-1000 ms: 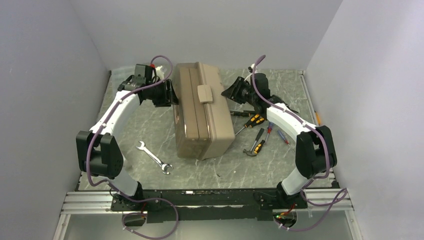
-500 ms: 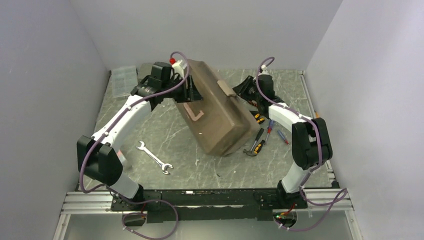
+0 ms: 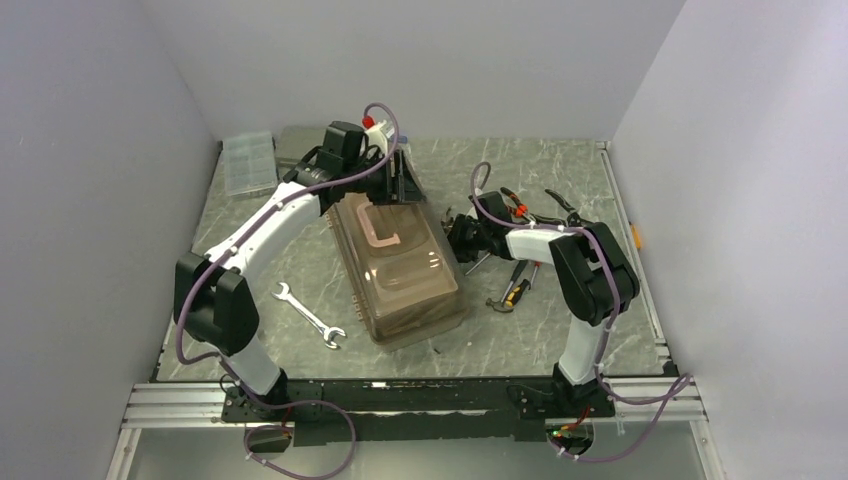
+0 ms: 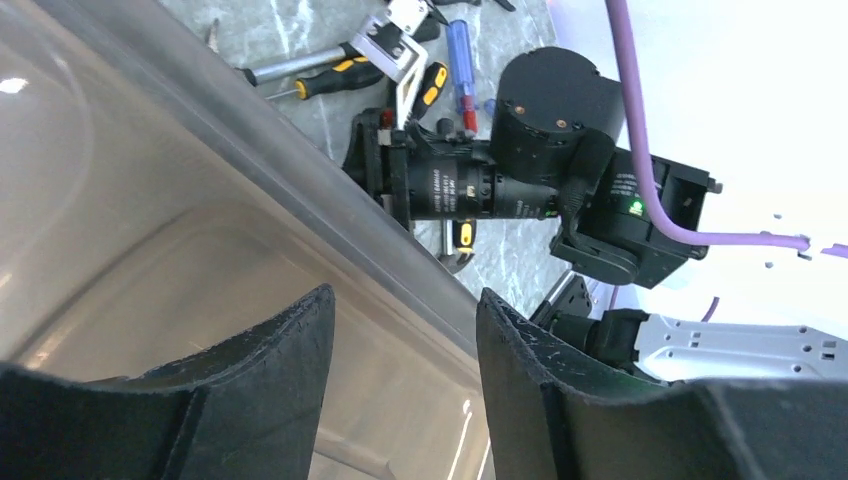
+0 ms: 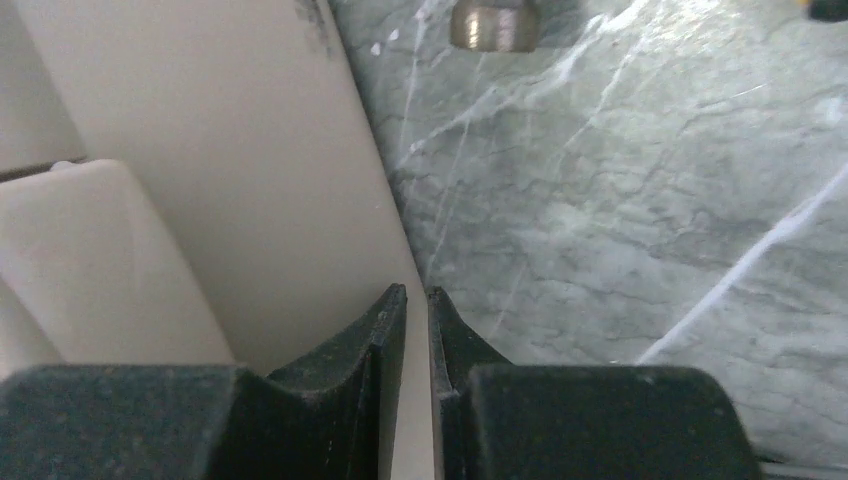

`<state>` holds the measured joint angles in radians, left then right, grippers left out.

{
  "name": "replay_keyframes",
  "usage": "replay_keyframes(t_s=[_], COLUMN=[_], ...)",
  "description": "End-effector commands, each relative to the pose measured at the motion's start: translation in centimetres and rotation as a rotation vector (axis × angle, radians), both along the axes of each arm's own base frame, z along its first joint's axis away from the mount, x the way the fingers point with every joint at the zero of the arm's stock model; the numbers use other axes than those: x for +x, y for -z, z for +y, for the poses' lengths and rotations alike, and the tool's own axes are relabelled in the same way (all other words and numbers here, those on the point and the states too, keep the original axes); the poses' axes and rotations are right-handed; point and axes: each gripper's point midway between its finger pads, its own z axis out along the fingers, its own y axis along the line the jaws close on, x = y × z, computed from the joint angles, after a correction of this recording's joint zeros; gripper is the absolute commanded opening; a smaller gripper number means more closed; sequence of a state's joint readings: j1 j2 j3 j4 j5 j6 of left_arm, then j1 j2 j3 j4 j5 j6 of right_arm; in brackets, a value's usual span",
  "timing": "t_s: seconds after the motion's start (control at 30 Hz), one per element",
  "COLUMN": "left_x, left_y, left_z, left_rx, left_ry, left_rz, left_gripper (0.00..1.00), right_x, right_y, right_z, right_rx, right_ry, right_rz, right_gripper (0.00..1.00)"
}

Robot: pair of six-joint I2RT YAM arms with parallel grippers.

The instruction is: Pack the tool kit

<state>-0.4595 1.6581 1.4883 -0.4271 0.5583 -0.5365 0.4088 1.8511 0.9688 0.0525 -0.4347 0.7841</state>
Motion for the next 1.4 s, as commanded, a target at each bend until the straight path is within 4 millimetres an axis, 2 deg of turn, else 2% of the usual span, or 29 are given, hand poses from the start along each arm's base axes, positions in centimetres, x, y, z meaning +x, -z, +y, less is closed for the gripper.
replay_keyframes(t_s=[0.0, 0.13, 0.2, 0.3, 0.4, 0.53, 0.63, 0.77, 0.87, 0.93, 1.1, 1.23, 1.37], left_x=[1.1, 1.8, 1.9, 1.5, 0.2, -2.7, -4.7, -7.2, -8.8, -9.5, -9.8, -8.8, -7.8], left_y=[-0.3, -1.1, -2.5, -5.8, -8.2, -8.9, -7.4, -4.5, -2.6, -0.7, 1.8, 2.7, 3.4], left_z=[1.6, 3.4, 4.2, 5.4, 7.0, 9.7, 11.8, 14.6, 15.3, 15.5, 15.3, 15.4, 14.6], left_rx=[0.024, 0.040, 0.055, 0.091, 0.115, 0.162, 0.182, 0.202, 0.173, 0.157, 0.097, 0.109, 0.084], left_ry=[-0.029, -0.052, -0.063, -0.094, -0.145, -0.226, -0.298, -0.399, -0.442, -0.460, -0.499, -0.524, -0.507], left_rz=[-0.021, -0.034, -0.058, -0.123, -0.168, -0.187, -0.174, -0.136, -0.120, -0.094, -0.073, -0.072, -0.044], left_gripper=[0.58, 0.61, 0.66, 0.74, 0.83, 0.92, 0.95, 0.95, 0.95, 0.95, 0.94, 0.94, 0.92], right_x=[0.4, 0.9, 1.2, 1.7, 2.0, 1.8, 0.9, -0.4, -1.6, -2.5, -5.7, -8.3, -10.3], right_y=[-4.4, -5.6, -6.3, -7.2, -8.0, -8.6, -9.0, -9.7, -11.1, -11.2, -9.9, -8.8, -7.6], right_z=[1.6, 1.3, 1.0, 0.3, -0.8, -2.0, -2.9, -4.7, -5.6, -6.1, -6.8, -6.9, -6.4], right_rx=[0.076, 0.052, 0.025, -0.020, -0.048, -0.088, -0.113, -0.177, -0.200, -0.208, -0.203, -0.197, -0.182], right_ry=[-0.049, -0.048, -0.048, -0.042, -0.027, -0.021, -0.021, -0.009, -0.003, -0.004, -0.033, -0.059, -0.078], right_rz=[-0.061, -0.086, -0.100, -0.125, -0.144, -0.160, -0.169, -0.198, -0.227, -0.232, -0.189, -0.162, -0.137], right_gripper=[0.18, 0.26, 0.30, 0.34, 0.39, 0.46, 0.52, 0.53, 0.51, 0.48, 0.42, 0.40, 0.37])
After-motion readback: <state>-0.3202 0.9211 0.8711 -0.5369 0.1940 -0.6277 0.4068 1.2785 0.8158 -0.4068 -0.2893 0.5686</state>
